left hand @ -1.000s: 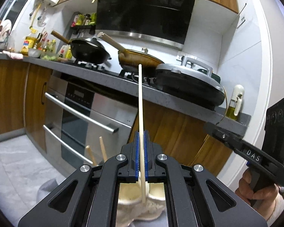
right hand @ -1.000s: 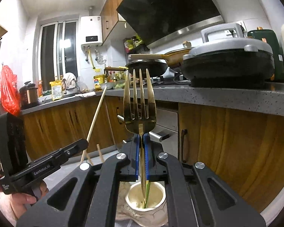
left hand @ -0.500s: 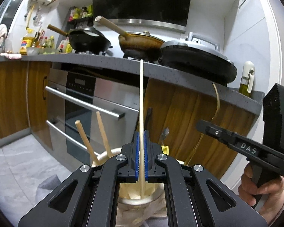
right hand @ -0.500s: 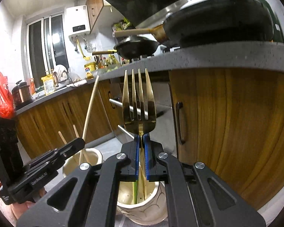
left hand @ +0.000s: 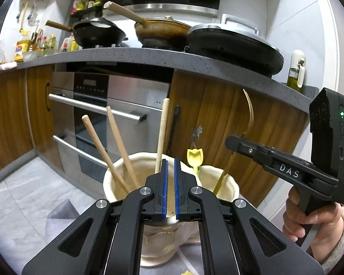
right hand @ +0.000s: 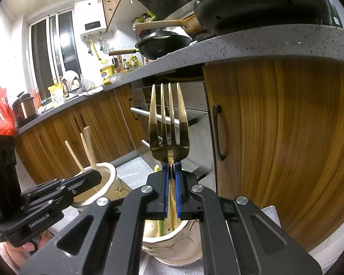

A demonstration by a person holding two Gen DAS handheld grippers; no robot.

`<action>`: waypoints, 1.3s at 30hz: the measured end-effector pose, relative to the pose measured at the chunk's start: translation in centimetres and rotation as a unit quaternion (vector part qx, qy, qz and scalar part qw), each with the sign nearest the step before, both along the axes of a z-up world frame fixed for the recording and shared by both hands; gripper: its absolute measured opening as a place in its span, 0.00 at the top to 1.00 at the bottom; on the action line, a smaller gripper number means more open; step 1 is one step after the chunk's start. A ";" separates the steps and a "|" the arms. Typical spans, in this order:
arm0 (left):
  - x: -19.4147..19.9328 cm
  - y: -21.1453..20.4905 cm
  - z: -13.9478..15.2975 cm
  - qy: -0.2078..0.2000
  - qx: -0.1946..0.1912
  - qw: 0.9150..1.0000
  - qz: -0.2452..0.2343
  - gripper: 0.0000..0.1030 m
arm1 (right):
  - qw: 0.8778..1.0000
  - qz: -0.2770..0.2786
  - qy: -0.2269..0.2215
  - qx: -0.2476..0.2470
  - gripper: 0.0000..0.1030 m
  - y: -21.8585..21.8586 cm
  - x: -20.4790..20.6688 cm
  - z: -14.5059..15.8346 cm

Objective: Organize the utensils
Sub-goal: 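Lift the gold fork and chopstick up over the ceramic holder with both tools, then open both tools to drop the gold fork and chopstick into the holder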

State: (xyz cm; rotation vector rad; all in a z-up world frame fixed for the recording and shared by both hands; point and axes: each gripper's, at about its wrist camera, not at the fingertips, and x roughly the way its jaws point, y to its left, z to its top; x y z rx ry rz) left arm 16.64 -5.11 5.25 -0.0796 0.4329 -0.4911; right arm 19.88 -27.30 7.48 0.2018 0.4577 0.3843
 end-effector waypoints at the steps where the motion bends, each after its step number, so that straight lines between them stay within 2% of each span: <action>1: 0.0 0.1 0.0 0.002 0.000 1.000 0.000 0.95 | 1.000 0.000 0.001 0.000 0.96 0.0 0.0 0.0; 8: -0.5 0.9 0.4 -0.003 -0.012 1.000 0.010 0.88 | 1.000 -0.003 0.011 0.006 0.96 0.1 1.0 -0.1; 16: -1.2 1.1 1.1 -0.016 -0.011 1.000 0.011 0.84 | 0.999 -0.011 0.043 0.017 0.95 -0.3 3.6 -0.7; 19: -1.4 0.9 1.3 -0.020 -0.008 1.000 0.008 0.83 | 0.999 -0.018 0.039 0.002 0.95 0.1 3.5 -0.8; 21: -1.6 0.9 1.4 -0.021 -0.006 1.000 0.005 0.82 | 0.999 -0.019 0.035 -0.003 0.92 0.3 3.6 -0.6; 24: -1.6 0.8 1.5 -0.021 -0.006 1.000 0.006 0.82 | 0.999 -0.018 0.035 -0.003 0.84 0.1 3.4 -0.5; 26: -1.7 0.8 1.6 -0.022 -0.004 1.000 0.010 0.80 | 0.999 -0.018 0.034 0.001 0.67 -0.2 3.1 -0.4; 28: -1.9 0.9 1.7 -0.023 -0.004 1.000 0.012 0.75 | 0.999 -0.014 0.032 0.006 0.60 -0.6 2.6 -0.1; 30: -2.3 1.2 2.0 -0.024 -0.005 1.000 0.017 0.67 | 0.999 -0.012 0.030 0.004 0.53 -0.8 1.7 0.1; 33: -3.0 1.7 2.4 -0.027 -0.001 0.999 0.029 0.57 | 0.999 -0.018 0.029 0.005 0.32 -1.5 0.2 0.1; 35: -3.7 2.0 2.6 -0.030 0.008 0.998 0.046 0.39 | 0.999 -0.022 0.032 0.009 0.15 -2.2 -0.9 0.0; 39: -4.7 2.4 2.9 -0.030 0.024 0.997 0.071 0.25 | 0.999 -0.018 0.034 0.002 0.09 -2.9 -3.5 -0.2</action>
